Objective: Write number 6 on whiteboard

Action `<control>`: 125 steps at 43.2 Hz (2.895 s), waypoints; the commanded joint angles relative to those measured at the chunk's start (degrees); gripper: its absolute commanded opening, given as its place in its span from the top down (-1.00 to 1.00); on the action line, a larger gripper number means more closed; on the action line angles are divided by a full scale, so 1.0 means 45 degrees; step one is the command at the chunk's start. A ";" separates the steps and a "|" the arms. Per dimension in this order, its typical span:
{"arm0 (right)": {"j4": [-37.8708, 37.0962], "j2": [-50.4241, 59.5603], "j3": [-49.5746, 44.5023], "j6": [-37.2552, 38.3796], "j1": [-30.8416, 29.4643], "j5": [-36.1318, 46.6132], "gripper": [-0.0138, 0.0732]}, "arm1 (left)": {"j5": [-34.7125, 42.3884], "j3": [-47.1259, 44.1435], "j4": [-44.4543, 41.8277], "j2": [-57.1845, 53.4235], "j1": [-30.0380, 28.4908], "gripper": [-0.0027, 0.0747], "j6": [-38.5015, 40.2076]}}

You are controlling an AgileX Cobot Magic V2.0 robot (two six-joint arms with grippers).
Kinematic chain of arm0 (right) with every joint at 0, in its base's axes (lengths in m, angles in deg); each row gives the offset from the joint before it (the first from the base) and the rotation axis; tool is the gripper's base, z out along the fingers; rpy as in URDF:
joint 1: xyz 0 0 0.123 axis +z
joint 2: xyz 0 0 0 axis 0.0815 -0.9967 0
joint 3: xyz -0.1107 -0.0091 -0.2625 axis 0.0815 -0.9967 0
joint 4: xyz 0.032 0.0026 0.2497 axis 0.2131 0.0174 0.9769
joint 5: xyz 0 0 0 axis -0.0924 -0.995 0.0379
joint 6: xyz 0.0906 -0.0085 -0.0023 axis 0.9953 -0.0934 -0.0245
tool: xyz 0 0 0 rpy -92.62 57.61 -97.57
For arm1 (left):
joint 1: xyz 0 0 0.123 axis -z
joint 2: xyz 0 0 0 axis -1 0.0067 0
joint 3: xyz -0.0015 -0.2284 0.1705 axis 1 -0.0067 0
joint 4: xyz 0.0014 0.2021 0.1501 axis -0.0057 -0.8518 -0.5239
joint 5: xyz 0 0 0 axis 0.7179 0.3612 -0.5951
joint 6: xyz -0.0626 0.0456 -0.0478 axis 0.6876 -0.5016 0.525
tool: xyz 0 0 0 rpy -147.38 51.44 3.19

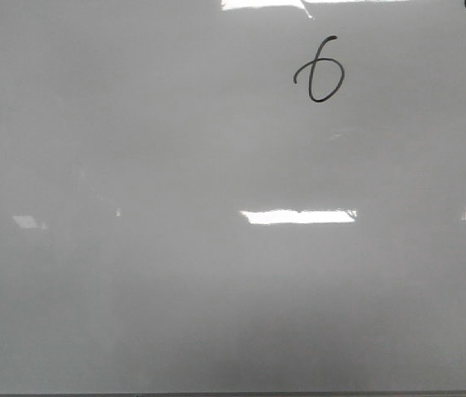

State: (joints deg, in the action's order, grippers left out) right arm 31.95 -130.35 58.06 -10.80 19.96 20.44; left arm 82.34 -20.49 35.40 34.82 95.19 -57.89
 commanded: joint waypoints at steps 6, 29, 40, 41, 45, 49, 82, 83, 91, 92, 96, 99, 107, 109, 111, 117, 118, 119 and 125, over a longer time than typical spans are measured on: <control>0.0207 0.0177 0.0389 -0.0053 -0.0060 0.0618 -0.63 | 0.5619 -0.0876 0.0582 0.1021 -0.0047 0.77 0.0136; 0.0299 0.0177 0.0389 -0.0053 -0.0060 0.0616 -0.63 | 0.8550 -0.0876 0.1570 0.4015 -0.0047 0.77 -0.0482; 0.0310 0.0177 0.0389 0.0036 -0.0060 0.0603 -0.63 | 0.8569 -0.0876 0.1570 0.4675 -0.0047 0.46 -0.0482; 0.0310 0.0177 0.0389 0.0053 -0.0060 0.0603 -0.63 | 0.8569 -0.0876 0.1570 0.4675 -0.0047 0.36 -0.0482; 0.0293 0.0177 0.0403 0.0287 -0.0060 0.0603 -0.63 | 0.8569 -0.0876 0.1570 0.4675 -0.0047 0.02 -0.0482; -0.0120 0.0177 0.0603 0.1205 -0.0060 0.0425 -0.63 | 0.8388 -0.0876 0.1547 0.4554 -0.0047 -0.13 -0.0482; -0.5801 0.3440 0.1319 0.9110 -0.0060 -0.0998 -0.63 | -0.8109 0.3977 0.0255 -0.1315 -0.0016 -0.12 -0.0482; -0.5801 0.3534 0.1260 0.9225 -0.0060 -0.0998 -0.63 | -0.8500 0.4105 0.0321 -0.1480 -0.0016 -0.12 -0.0482; -0.5801 0.3907 0.0781 0.9259 -0.0060 -0.0969 -0.63 | -1.0039 0.4262 0.0880 -0.2963 -0.0016 -0.12 -0.1658; -0.5801 0.3907 0.0749 0.9259 -0.0060 -0.0933 -0.63 | -1.0210 0.4262 0.1005 -0.3143 -0.0016 -0.12 -0.1820; -0.5801 0.3895 0.0674 0.9259 -0.0060 -0.0772 -0.63 | -1.0337 0.4240 0.1458 -0.3724 -0.0016 -0.12 -0.2242; -0.5801 0.3895 0.0674 0.9259 -0.0060 -0.0621 -0.63 | -1.0337 0.4240 0.1648 -0.4040 -0.0016 -0.12 -0.2589; -0.5788 0.3895 0.0674 0.9259 -0.0060 -0.0125 -0.53 | -1.0337 0.4240 0.1659 -0.4226 -0.0016 0.05 -0.2730; -0.5788 0.3895 0.0674 0.9259 -0.0060 -0.0124 -0.41 | -1.0337 0.4240 0.1659 -0.4226 -0.0016 0.13 -0.2730; -0.5788 0.3895 0.0674 0.9259 -0.0060 -0.0124 -0.23 | -1.0337 0.4240 0.1736 -0.4226 -0.0016 0.24 -0.2730; -0.5788 0.3895 0.0674 0.9259 -0.0060 -0.0124 0.35 | -1.0197 0.4240 0.2408 -0.4226 -0.0016 0.55 -0.2730; -0.5788 0.3895 0.0674 0.9259 -0.0060 -0.0124 0.43 | -1.0172 0.4240 0.2484 -0.4226 -0.0016 0.60 -0.2730; -0.5788 0.3895 0.0674 0.9259 -0.0060 -0.0124 0.53 | -1.0175 0.4240 0.2558 -0.4226 -0.0016 0.65 -0.2730; -0.5788 0.3895 0.0674 0.9259 -0.0060 -0.0147 0.84 | -1.0117 0.4240 0.2638 -0.4226 -0.0016 0.88 -0.2730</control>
State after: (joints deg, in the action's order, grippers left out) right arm 6.88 -112.79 59.76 30.89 19.96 15.88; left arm 32.63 -3.34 46.33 16.04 95.05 -70.31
